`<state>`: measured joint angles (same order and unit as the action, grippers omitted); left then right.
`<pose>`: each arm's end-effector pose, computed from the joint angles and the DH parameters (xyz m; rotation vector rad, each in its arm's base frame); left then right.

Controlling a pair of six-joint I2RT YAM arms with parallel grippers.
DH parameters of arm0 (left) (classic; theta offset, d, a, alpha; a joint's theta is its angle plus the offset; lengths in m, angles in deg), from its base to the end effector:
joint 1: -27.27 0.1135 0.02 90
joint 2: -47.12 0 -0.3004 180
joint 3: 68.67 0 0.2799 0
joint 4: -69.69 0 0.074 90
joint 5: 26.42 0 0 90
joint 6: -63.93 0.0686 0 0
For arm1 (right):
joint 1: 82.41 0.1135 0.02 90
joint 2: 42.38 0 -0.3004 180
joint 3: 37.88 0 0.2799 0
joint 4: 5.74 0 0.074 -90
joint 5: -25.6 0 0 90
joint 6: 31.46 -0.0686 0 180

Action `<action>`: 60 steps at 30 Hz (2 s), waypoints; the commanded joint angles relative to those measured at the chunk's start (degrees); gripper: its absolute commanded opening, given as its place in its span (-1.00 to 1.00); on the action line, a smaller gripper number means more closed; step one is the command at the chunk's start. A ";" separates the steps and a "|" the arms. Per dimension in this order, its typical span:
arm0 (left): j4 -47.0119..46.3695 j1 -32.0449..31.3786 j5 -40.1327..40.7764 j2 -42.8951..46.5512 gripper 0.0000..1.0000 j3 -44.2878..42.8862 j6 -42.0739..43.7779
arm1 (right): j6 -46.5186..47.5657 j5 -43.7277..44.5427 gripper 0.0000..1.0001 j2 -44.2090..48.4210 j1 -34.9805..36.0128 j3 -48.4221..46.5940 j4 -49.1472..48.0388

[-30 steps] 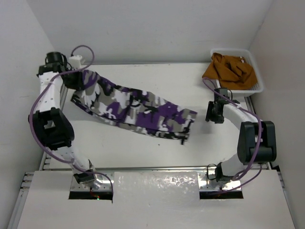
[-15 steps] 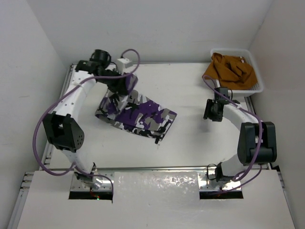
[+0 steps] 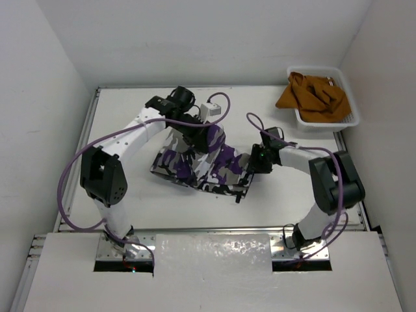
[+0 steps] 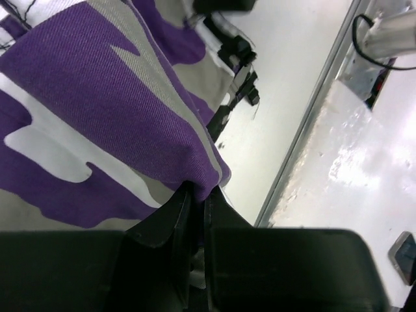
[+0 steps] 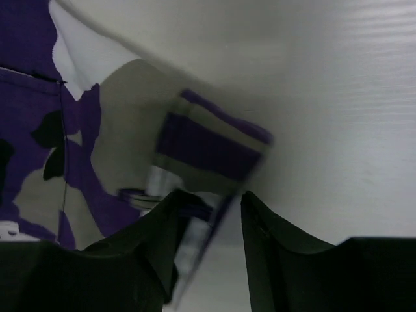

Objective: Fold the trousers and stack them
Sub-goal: Fold the trousers, then neatly place the folded trousers to the corner

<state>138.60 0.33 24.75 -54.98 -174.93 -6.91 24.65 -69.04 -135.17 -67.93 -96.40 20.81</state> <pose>0.3518 -0.2270 0.3123 1.2048 2.3080 -0.9521 0.3233 0.0892 0.1316 0.4245 2.6499 0.3853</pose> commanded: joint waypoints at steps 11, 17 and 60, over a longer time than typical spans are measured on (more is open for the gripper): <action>-22.60 -8.73 -3.45 -5.38 -1.00 -3.58 -17.39 | -9.44 -4.76 -0.35 -13.37 1.52 -6.14 -9.34; -27.70 -10.77 -1.16 -10.12 -0.81 -0.69 -21.97 | -8.04 -5.11 -0.35 -13.38 0.99 -9.13 -8.12; -25.68 18.75 22.21 -6.27 0.46 23.13 -8.88 | 10.77 -19.43 -0.54 -12.13 -11.14 -7.54 -9.95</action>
<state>116.04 14.69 41.93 -60.99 -152.25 -17.36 31.91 -90.05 -144.83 -79.13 -100.03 18.39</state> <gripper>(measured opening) 0.768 0.232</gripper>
